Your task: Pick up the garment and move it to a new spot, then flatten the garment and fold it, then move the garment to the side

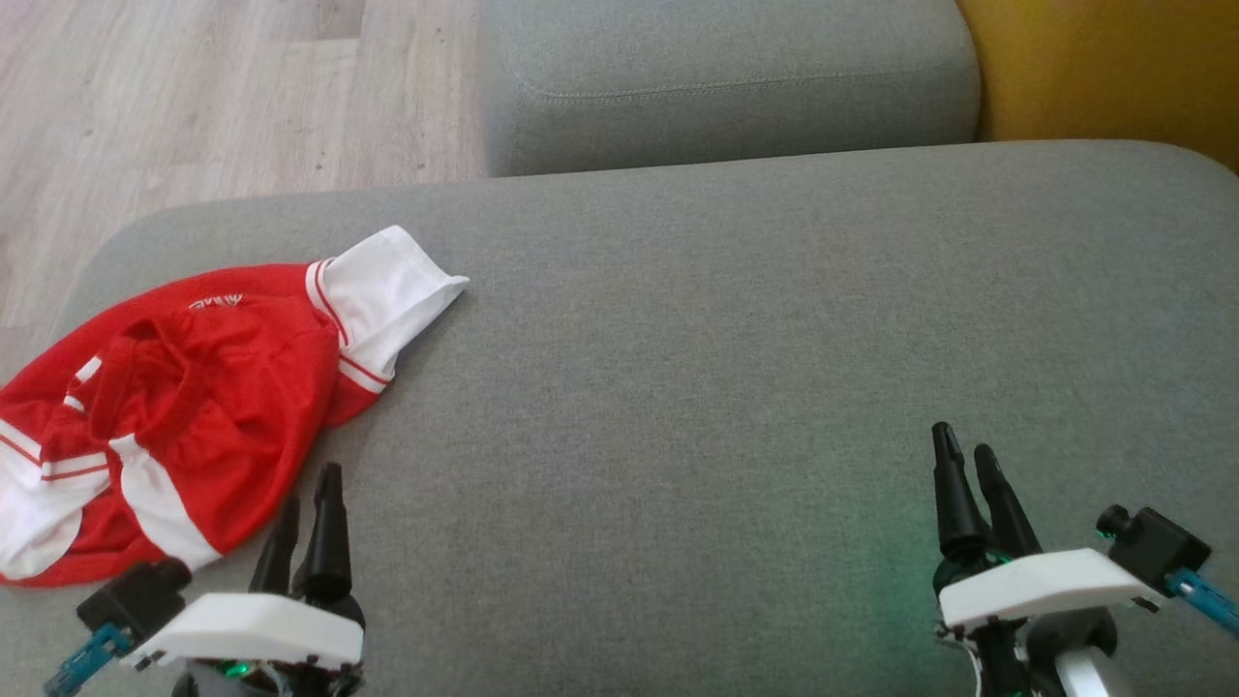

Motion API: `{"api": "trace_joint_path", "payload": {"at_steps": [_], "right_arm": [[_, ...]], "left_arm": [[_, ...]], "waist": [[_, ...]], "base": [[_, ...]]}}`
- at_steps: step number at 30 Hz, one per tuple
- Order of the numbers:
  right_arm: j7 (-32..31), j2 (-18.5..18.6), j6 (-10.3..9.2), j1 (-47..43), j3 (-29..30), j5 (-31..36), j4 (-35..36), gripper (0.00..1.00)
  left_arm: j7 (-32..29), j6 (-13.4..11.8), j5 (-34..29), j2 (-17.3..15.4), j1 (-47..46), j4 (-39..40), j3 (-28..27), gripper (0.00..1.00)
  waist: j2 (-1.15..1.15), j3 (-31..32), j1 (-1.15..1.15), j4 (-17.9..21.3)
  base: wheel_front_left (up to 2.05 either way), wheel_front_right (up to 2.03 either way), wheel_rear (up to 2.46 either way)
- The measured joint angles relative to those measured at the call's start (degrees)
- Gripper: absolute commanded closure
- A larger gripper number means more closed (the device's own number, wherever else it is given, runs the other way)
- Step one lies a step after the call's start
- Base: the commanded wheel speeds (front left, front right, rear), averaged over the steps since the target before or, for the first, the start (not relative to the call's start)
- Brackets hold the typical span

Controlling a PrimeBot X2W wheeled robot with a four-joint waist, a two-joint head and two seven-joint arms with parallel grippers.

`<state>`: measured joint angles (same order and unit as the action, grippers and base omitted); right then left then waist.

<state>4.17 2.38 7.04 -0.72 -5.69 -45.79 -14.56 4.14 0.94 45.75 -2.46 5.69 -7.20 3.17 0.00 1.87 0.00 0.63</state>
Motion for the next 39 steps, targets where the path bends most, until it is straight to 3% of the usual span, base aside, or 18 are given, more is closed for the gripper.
{"api": "trace_joint_path", "payload": {"at_steps": [23,39], "right_arm": [[3.8,0.0,0.00,0.1,-1.3,17.3,2.9,0.00],[6.6,0.0,0.00,0.1,-2.1,27.9,4.5,0.00]], "left_arm": [[3.7,-2.0,-17.1,-0.8,0.0,4.3,3.5,0.00],[6.6,-5.3,-29.3,-2.9,0.0,5.9,6.1,0.00]], "waist": [[0.00,-2.3,0.00,-1.4],[0.00,-1.4,0.00,-1.3]], "base": [[0.00,0.00,0.00],[0.00,0.00,0.00]]}}
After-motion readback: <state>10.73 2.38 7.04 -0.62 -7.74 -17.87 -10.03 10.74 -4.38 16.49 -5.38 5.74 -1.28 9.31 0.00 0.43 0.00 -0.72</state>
